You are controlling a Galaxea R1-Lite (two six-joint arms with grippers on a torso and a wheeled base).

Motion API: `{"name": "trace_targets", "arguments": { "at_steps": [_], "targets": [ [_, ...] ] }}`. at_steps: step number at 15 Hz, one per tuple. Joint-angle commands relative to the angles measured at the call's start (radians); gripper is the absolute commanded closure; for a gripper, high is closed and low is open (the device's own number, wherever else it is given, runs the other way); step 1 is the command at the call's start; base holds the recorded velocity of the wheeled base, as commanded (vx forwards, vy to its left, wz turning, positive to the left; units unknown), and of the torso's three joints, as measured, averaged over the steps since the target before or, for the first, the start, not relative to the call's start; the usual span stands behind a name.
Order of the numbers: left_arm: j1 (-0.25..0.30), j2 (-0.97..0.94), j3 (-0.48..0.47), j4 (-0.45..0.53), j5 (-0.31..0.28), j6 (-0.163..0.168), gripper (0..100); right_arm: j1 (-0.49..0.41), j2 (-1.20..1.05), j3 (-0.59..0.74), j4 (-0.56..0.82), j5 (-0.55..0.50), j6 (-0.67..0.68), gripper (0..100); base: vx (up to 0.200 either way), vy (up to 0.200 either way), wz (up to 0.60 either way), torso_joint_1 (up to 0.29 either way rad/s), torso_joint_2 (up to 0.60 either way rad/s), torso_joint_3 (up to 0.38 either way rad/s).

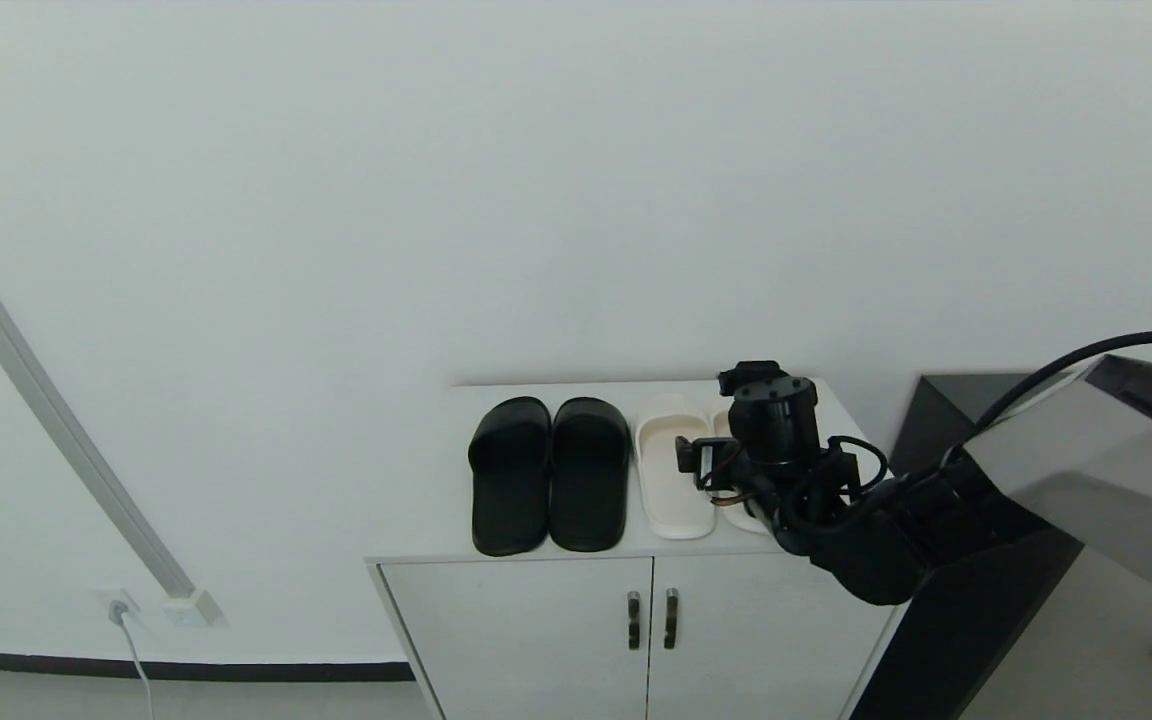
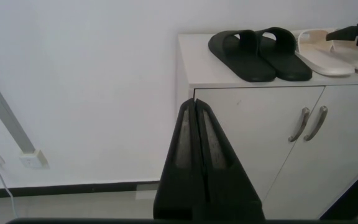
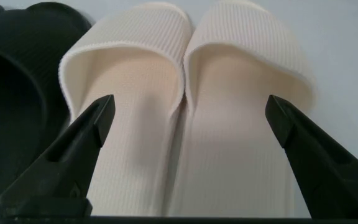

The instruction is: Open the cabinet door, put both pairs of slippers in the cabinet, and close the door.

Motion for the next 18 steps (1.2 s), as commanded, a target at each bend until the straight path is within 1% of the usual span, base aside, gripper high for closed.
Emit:
{"name": "trace_targets", "arguments": {
  "at_steps": [1, 7, 10, 11, 18],
  "targets": [
    [0.000, 0.001, 0.000, 0.000, 0.000, -0.001, 100, -0.002, 0.059, -0.048, 0.001, 0.001, -0.002, 0, 0.000, 0.000, 0.00, 0.000, 0.00, 0.000],
    [0.000, 0.001, 0.000, 0.000, 0.000, -0.001, 100, -0.042, 0.174, -0.212, 0.018, 0.007, -0.012, 0, 0.000, 0.000, 0.00, 0.000, 0.00, 0.000],
    [0.000, 0.001, 0.000, 0.000, 0.000, -0.001, 100, -0.048, 0.193, -0.250, 0.033, 0.007, -0.012, 0, 0.000, 0.000, 0.00, 0.000, 0.00, 0.000],
    [0.000, 0.001, 0.000, 0.000, 0.000, -0.001, 100, -0.048, 0.191, -0.252, 0.033, 0.007, -0.012, 100, 0.000, 0.000, 0.00, 0.000, 0.00, 0.000],
    [0.000, 0.001, 0.000, 0.000, 0.000, -0.003, 100, -0.047, 0.168, -0.232, 0.031, 0.002, -0.014, 100, 0.000, 0.000, 0.00, 0.000, 0.00, 0.000]
  ]
}}
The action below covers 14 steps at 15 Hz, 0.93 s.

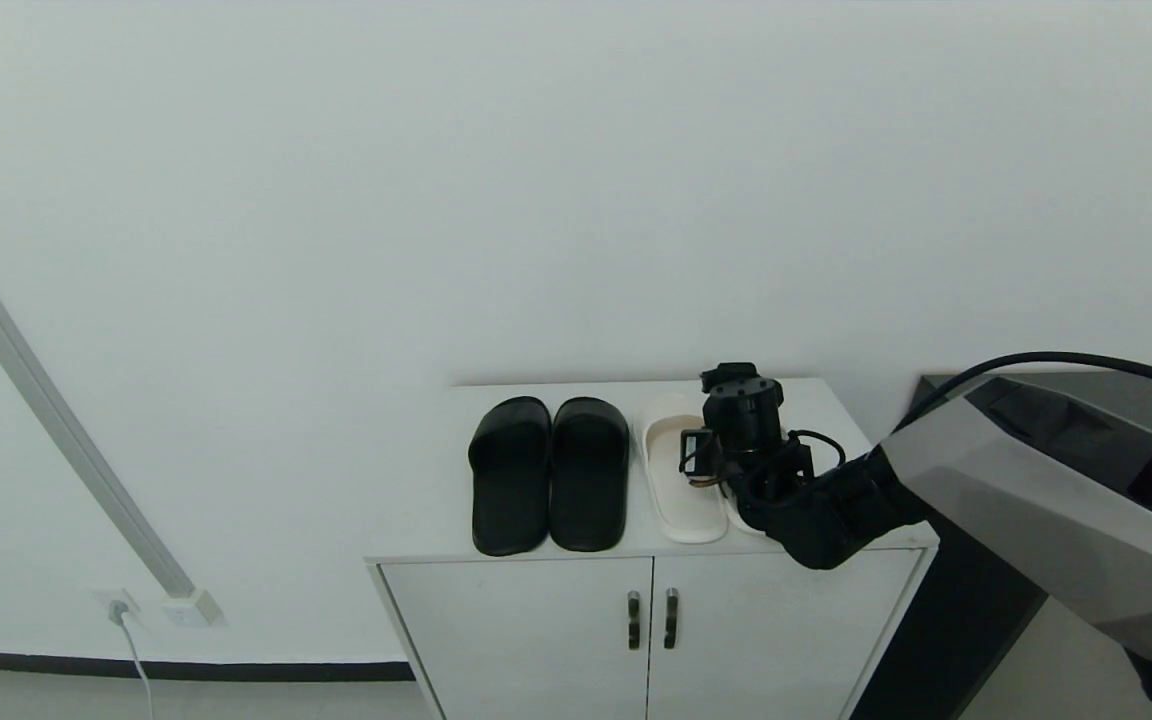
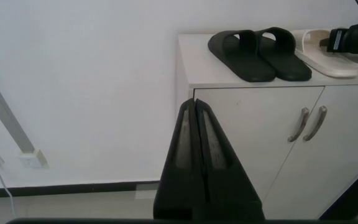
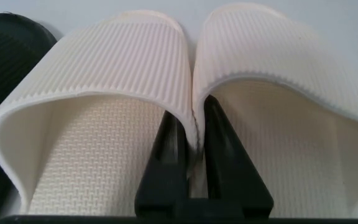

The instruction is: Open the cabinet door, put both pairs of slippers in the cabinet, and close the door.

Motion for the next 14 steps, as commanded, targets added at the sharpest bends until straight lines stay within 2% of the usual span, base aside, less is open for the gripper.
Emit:
{"name": "trace_targets", "arguments": {
  "at_steps": [1, 4, 7, 11, 14],
  "targets": [
    [0.000, 0.001, 0.000, 0.000, 0.002, -0.001, 100, 0.001, -0.045, 0.027, 0.000, -0.001, -0.002, 100, 0.000, 0.000, 0.00, 0.000, 0.00, 0.000],
    [0.000, 0.001, 0.000, 0.000, 0.002, 0.001, 100, 0.001, -0.144, 0.105, -0.002, -0.001, -0.016, 100, 0.000, 0.000, 0.00, 0.000, 0.00, 0.000],
    [0.000, 0.001, 0.000, 0.000, 0.002, 0.001, 100, 0.018, -0.309, 0.258, -0.006, 0.024, -0.028, 100, 0.000, 0.000, 0.00, 0.000, 0.00, 0.000],
    [0.000, 0.001, 0.000, 0.000, 0.000, 0.004, 100, 0.062, -0.577, 0.528, -0.006, 0.228, -0.037, 100, 0.000, 0.000, 0.00, 0.000, 0.00, 0.000],
    [0.000, 0.001, 0.000, 0.000, 0.002, 0.001, 100, 0.102, -0.718, 0.660, -0.005, 0.343, -0.074, 100, 0.000, 0.000, 0.00, 0.000, 0.00, 0.000]
  ]
}}
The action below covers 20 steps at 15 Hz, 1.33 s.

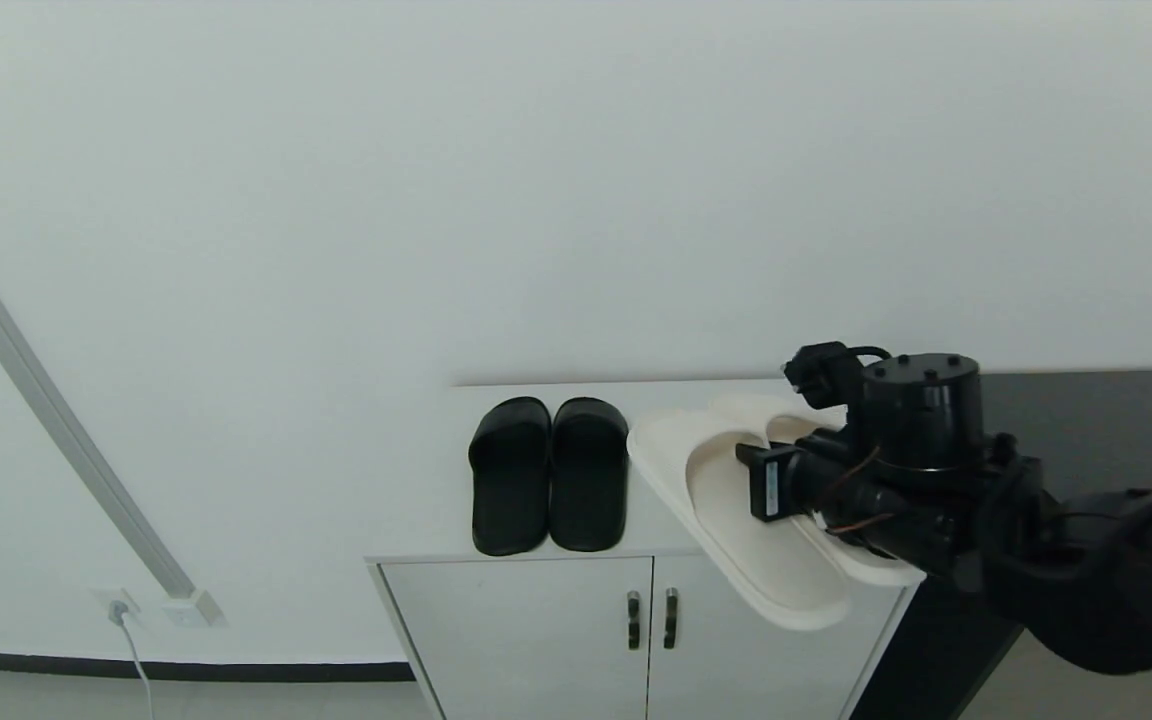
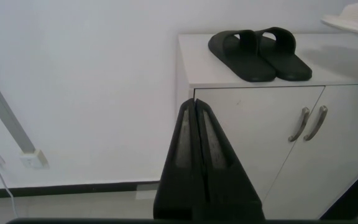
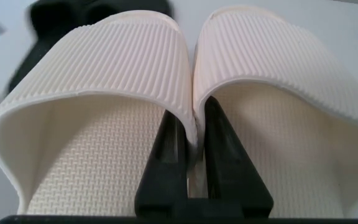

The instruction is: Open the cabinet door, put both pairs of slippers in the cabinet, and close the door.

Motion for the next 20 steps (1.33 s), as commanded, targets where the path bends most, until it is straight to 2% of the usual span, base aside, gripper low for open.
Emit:
{"name": "trace_targets", "arguments": {
  "at_steps": [1, 4, 11, 18, 20],
  "targets": [
    [0.000, 0.001, 0.000, 0.000, 0.001, -0.003, 100, 0.049, -0.172, 0.114, 0.008, 0.067, -0.014, 100, 0.000, 0.000, 0.00, 0.000, 0.00, 0.000],
    [0.000, 0.001, 0.000, 0.000, 0.001, -0.003, 100, 0.071, -0.203, 0.148, 0.009, 0.134, -0.014, 100, 0.000, 0.000, 0.00, 0.000, 0.00, 0.000],
    [0.000, 0.001, 0.000, 0.000, 0.001, -0.003, 100, 0.101, -0.184, 0.169, 0.009, 0.139, -0.015, 100, 0.000, 0.000, 0.00, 0.000, 0.00, 0.000],
    [0.000, 0.001, 0.000, 0.000, 0.003, -0.001, 100, 0.101, -0.174, 0.175, 0.009, 0.153, -0.015, 100, -0.200, 0.000, 0.00, 0.002, 0.00, 0.000],
    [0.000, 0.001, 0.000, 0.000, 0.003, -0.003, 100, 0.100, -0.171, 0.177, 0.008, 0.153, -0.015, 100, 0.000, 0.000, 0.00, 0.000, 0.00, 0.000]
  ]
}}
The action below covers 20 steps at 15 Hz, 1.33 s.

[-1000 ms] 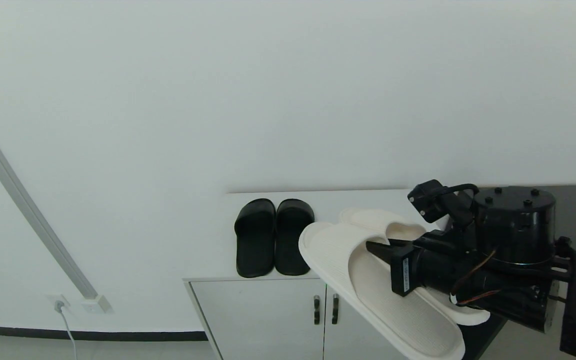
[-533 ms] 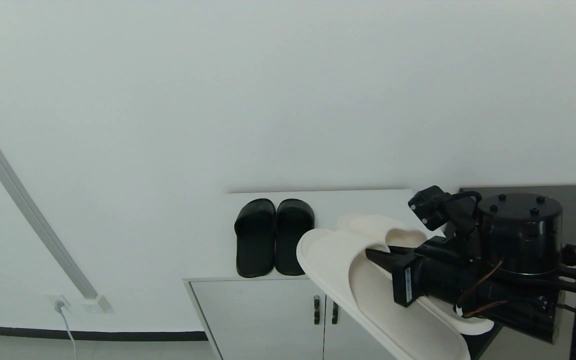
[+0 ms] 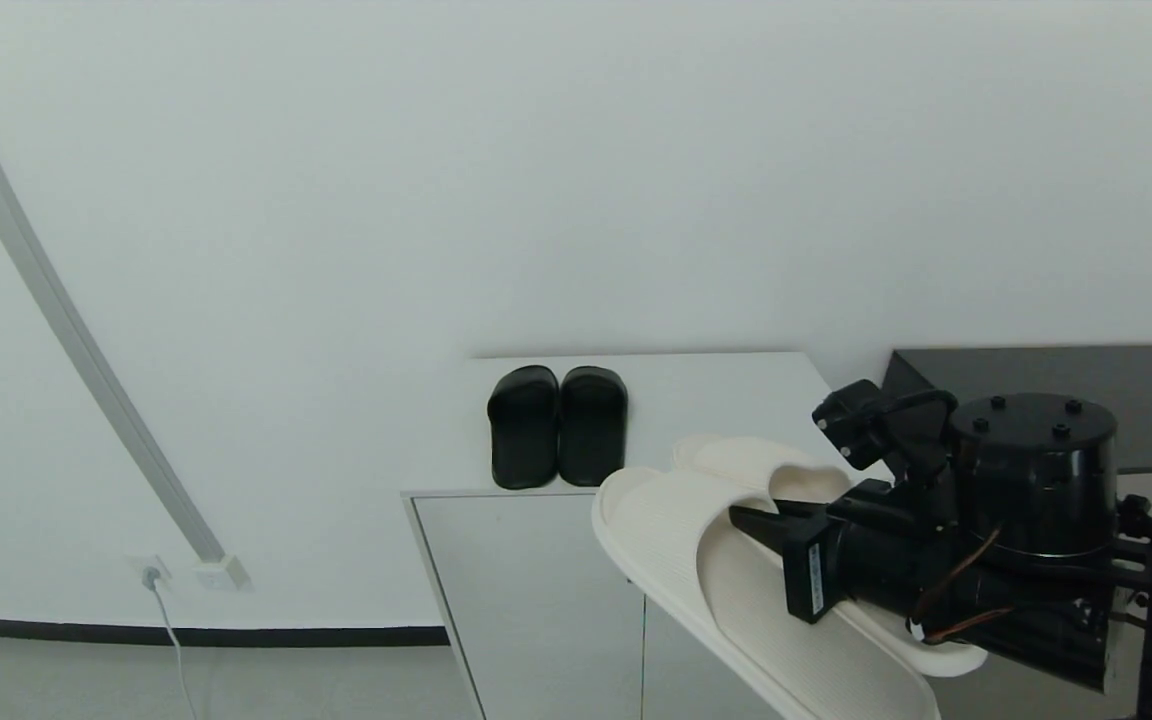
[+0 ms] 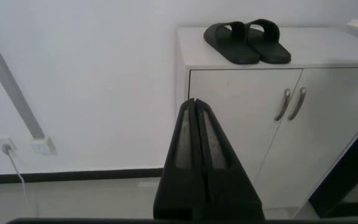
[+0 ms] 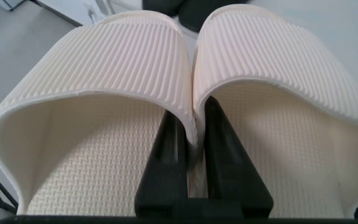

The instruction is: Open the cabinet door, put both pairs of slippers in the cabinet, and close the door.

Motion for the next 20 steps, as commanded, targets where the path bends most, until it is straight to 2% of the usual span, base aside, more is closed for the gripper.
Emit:
{"name": "trace_targets", "arguments": {
  "at_steps": [1, 13, 20],
  "targets": [
    [0.000, 0.001, 0.000, -0.001, 0.001, -0.001, 100, -0.003, 0.007, 0.004, -0.003, 0.001, 0.000, 100, 0.000, 0.000, 0.00, 0.000, 0.00, 0.000],
    [0.000, 0.001, 0.000, -0.001, -0.001, 0.002, 100, -0.003, 0.030, 0.027, -0.007, 0.007, -0.036, 100, 0.000, 0.000, 0.00, 0.000, 0.00, 0.000],
    [0.000, 0.001, 0.000, 0.001, -0.005, 0.006, 100, -0.013, 0.024, 0.053, -0.010, 0.007, -0.038, 100, 0.000, 0.000, 0.00, -0.145, 0.33, 0.183]
  ]
}}
